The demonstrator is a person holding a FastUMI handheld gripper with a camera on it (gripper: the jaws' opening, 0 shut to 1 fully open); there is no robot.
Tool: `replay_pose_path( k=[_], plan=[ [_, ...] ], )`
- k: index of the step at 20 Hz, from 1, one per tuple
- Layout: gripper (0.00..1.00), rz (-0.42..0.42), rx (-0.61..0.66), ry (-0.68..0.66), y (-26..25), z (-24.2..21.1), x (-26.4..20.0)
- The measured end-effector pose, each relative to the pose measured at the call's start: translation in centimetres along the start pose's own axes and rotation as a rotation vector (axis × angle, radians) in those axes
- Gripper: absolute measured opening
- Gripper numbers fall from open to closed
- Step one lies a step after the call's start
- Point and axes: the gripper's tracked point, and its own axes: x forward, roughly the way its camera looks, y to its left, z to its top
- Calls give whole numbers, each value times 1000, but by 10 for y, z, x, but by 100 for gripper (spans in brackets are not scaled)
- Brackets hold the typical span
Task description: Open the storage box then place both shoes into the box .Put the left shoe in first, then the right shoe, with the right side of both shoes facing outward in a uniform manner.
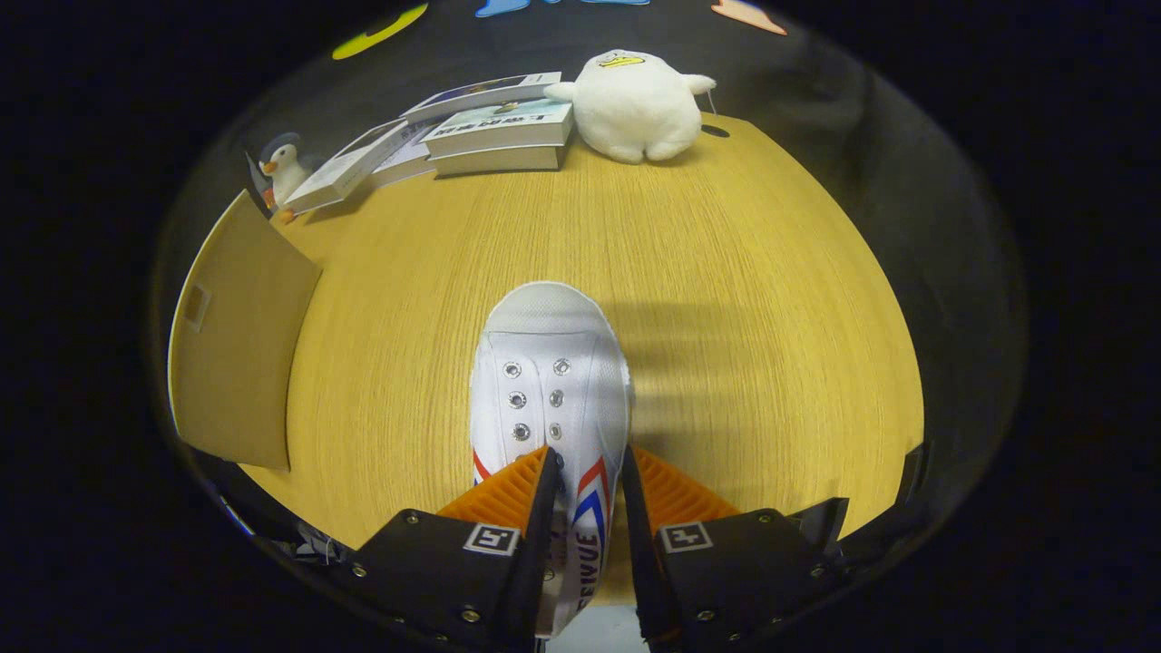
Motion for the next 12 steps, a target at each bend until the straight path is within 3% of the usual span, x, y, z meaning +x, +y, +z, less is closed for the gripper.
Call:
replay_pose_path(
  k=[1,2,5,6,12],
  plan=[
    [41,-28,5,-13,-7,2,2],
    [20,-19,40,-3,-3,2,1],
    [18,-25,118,-37,-6,2,16],
    [1,-28,126,-26,-6,8,-4],
    [1,78,280,-34,9,15,-38]
  ],
)
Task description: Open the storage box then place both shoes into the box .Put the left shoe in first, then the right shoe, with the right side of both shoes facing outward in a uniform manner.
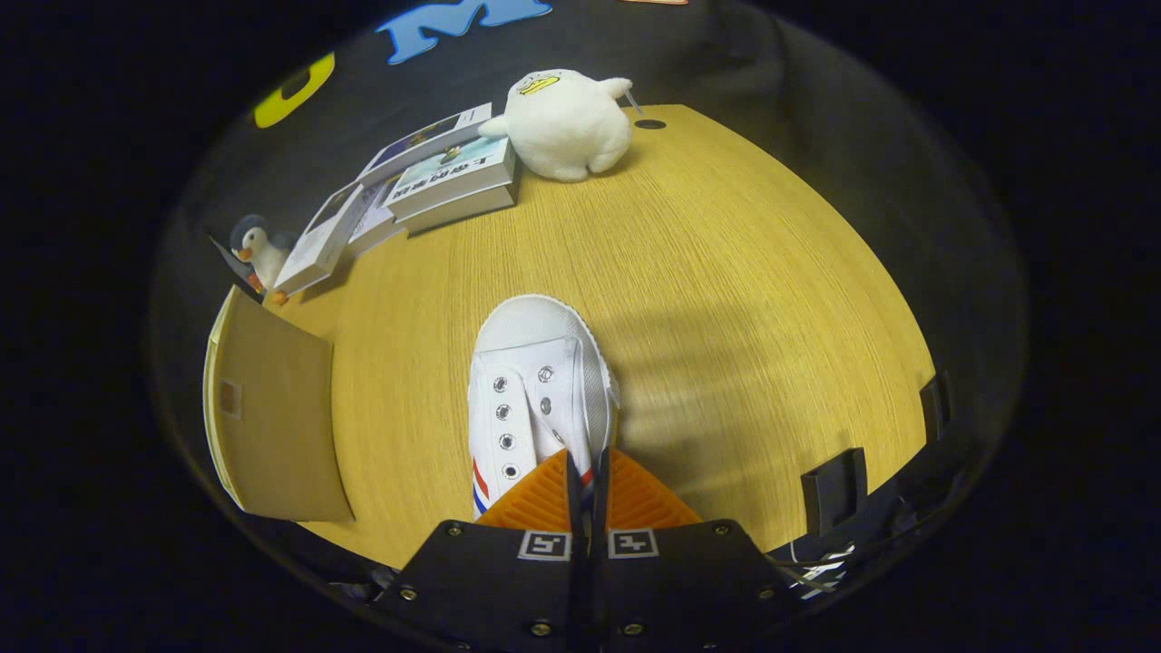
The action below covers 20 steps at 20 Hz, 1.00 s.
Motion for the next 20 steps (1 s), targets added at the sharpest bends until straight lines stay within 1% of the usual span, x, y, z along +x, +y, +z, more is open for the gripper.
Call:
replay_pose_path(
  k=[2,5,13,20],
  plan=[
    [1,43,35,-14,15,6,-13],
    [1,82,44,-23,38,13,-31],
    [1,161,-9,-63,107,32,-68],
    [1,220,-57,-80,169,42,-84]
  ],
)
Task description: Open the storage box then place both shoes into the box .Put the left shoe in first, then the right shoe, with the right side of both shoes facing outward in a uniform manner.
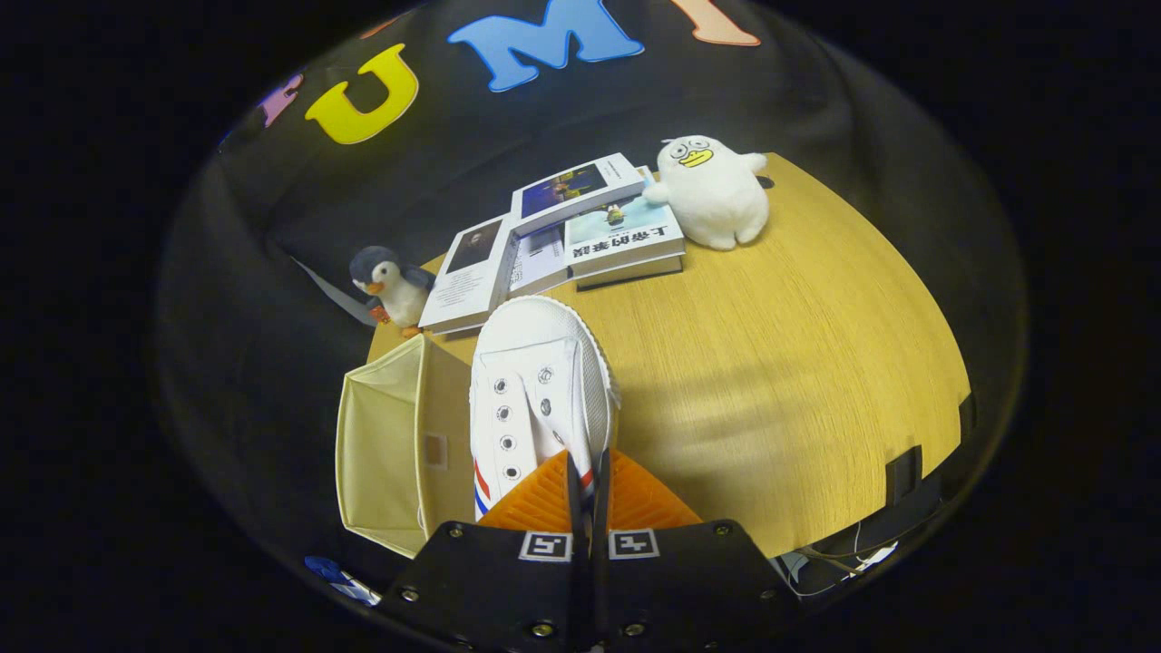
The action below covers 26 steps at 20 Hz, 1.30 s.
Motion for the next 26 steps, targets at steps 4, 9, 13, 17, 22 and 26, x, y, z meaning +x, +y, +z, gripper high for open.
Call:
replay_pose_path(
  k=[4,9,13,17,22,26],
  plan=[
    [0,45,-23,3,38,5,1],
    [1,79,-55,5,83,9,7],
    [0,104,-86,20,115,4,15],
    [0,123,-101,36,141,-3,25],
    [1,112,-118,68,159,-18,43],
    [1,77,-135,96,162,-33,59]
  ],
)
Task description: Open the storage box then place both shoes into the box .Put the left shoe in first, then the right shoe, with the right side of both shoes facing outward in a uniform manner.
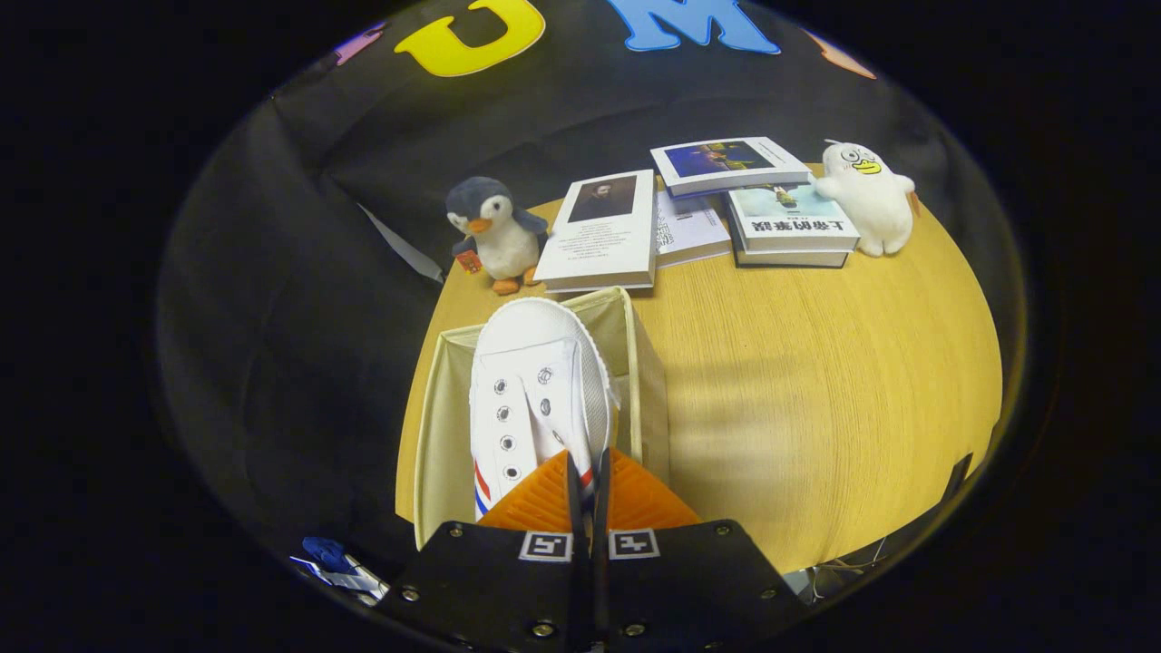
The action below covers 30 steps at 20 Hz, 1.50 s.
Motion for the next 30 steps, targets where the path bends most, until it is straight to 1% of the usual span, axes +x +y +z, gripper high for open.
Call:
replay_pose_path(
  k=[4,5,6,7,8,9,10,11,12,14,18,20,23,26,28,30],
  plan=[
    [1,-79,-35,6,-9,-6,11],
    [1,-68,-43,4,-4,-6,13],
    [18,-43,-41,-2,5,-6,14],
    [31,-52,-48,-19,5,0,9],
    [46,-45,-56,-34,9,1,8],
    [58,-64,-69,-44,6,3,6],
    [80,-47,-80,-57,11,4,5],
    [91,-45,-89,-77,14,8,2],
    [97,-54,-105,-99,12,11,-4],
    [99,-62,-127,-149,11,19,-17],
    [98,-31,-130,-248,8,33,-50],
    [98,-16,-158,-300,1,39,-68],
    [99,-25,-213,-392,-23,55,-99],
    [98,-53,-259,-485,-53,66,-135],
    [98,-121,-293,-565,-81,76,-161],
    [98,-156,-317,-632,-98,82,-184]
  ],
)
